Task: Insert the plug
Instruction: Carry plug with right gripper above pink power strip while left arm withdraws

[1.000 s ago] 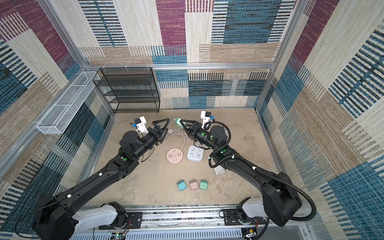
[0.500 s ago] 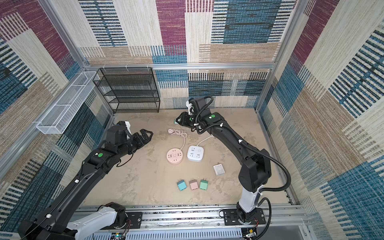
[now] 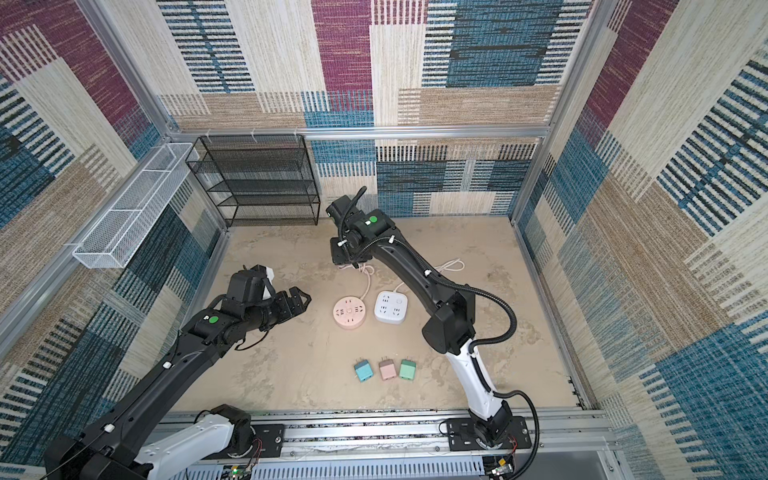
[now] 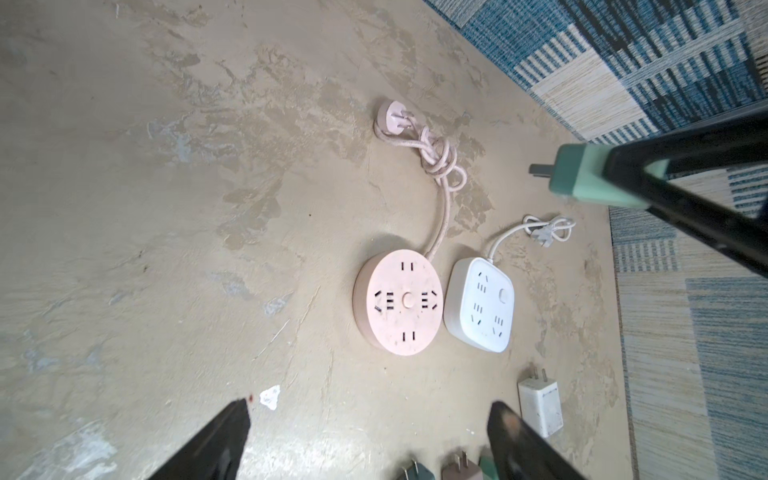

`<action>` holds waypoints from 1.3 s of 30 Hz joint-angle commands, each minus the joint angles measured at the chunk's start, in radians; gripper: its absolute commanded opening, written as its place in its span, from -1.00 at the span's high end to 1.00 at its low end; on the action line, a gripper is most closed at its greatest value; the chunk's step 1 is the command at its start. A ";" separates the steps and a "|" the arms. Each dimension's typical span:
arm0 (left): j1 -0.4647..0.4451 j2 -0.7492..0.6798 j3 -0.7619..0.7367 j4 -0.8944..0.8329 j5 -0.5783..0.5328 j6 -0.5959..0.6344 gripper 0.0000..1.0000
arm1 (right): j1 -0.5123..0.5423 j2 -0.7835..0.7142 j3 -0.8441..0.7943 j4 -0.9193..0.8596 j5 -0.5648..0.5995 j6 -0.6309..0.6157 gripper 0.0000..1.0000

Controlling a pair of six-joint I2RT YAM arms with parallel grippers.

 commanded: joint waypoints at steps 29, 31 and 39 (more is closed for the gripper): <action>0.001 -0.018 -0.145 0.100 0.068 0.021 -0.91 | 0.065 0.119 -0.059 -0.076 0.015 0.034 1.00; 0.001 -0.021 -0.148 0.095 0.061 0.025 -0.90 | 0.066 0.125 -0.062 -0.076 0.018 0.036 1.00; 0.001 -0.019 -0.146 0.093 0.051 0.037 -0.90 | 0.072 0.150 -0.062 -0.077 0.008 0.032 1.00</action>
